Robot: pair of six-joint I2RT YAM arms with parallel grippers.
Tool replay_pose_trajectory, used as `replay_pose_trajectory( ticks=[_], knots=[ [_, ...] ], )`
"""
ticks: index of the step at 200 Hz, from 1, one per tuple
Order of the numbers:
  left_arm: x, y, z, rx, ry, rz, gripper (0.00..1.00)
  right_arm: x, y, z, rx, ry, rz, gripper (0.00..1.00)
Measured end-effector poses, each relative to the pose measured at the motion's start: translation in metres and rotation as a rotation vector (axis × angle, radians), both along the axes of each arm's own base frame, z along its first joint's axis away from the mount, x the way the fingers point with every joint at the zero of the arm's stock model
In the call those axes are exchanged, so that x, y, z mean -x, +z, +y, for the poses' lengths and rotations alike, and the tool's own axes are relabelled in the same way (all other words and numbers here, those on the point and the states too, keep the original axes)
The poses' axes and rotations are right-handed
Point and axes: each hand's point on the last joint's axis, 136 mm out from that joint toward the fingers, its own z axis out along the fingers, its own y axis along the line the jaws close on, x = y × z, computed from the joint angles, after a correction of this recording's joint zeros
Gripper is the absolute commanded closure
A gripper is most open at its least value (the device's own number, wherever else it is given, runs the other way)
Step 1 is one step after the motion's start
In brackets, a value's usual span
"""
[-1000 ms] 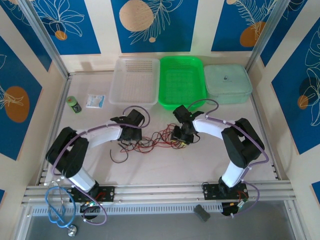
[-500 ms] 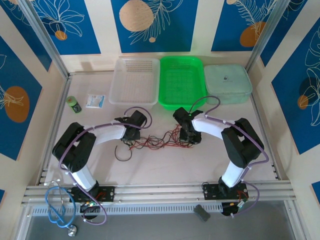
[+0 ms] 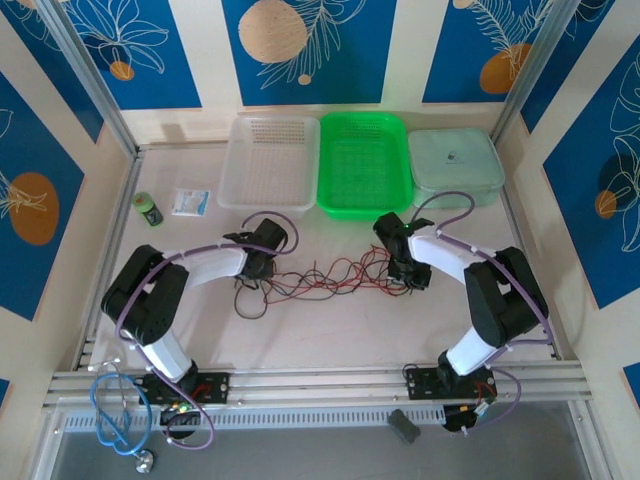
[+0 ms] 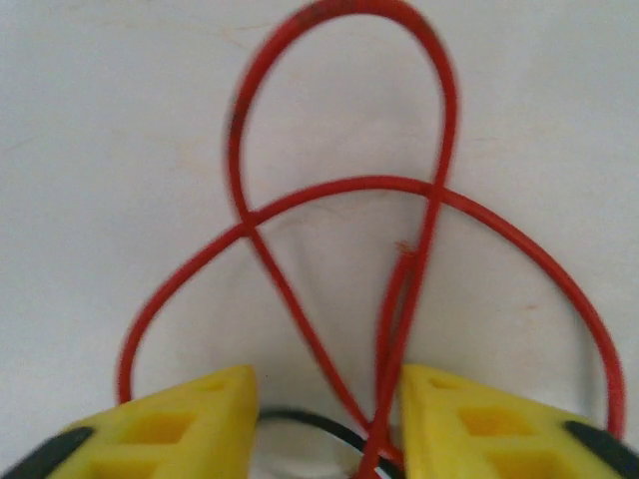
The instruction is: Untangle the cables
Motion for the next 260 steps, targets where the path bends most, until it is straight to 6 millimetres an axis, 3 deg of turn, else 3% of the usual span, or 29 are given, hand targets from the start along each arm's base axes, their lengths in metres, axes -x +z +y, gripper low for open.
replay_pose_trajectory(
  ticks=[41, 86, 118, 146, 178, 205, 227, 260],
  knots=[
    [-0.003, 0.022, 0.005, -0.024, -0.024, -0.030, 0.45, 0.001, 0.010, -0.018, -0.029, -0.064, -0.037, 0.59],
    [-0.017, 0.066, 0.003, -0.018, -0.034, -0.124, 0.33, -0.001, 0.038, -0.017, -0.142, -0.085, -0.135, 0.46],
    [-0.013, 0.093, 0.005, 0.010, -0.050, -0.168, 0.28, -0.002, 0.063, -0.003, -0.270, -0.056, -0.216, 0.38],
    [-0.005, 0.118, -0.005, 0.057, -0.112, -0.208, 0.27, -0.003, 0.085, 0.016, -0.406, -0.017, -0.281, 0.39],
    [0.008, 0.136, -0.047, 0.104, -0.266, -0.217, 0.35, -0.009, 0.093, 0.047, -0.563, 0.017, -0.293, 0.45],
    [0.018, 0.130, -0.091, 0.122, -0.376, -0.185, 0.37, -0.017, 0.080, 0.078, -0.647, 0.039, -0.243, 0.52],
    [0.022, 0.104, -0.119, 0.107, -0.420, -0.124, 0.38, -0.024, 0.057, 0.097, -0.662, 0.039, -0.184, 0.53],
    [0.027, 0.061, -0.133, 0.095, -0.401, -0.034, 0.38, -0.036, 0.032, 0.108, -0.653, 0.020, -0.158, 0.52]
  ],
)
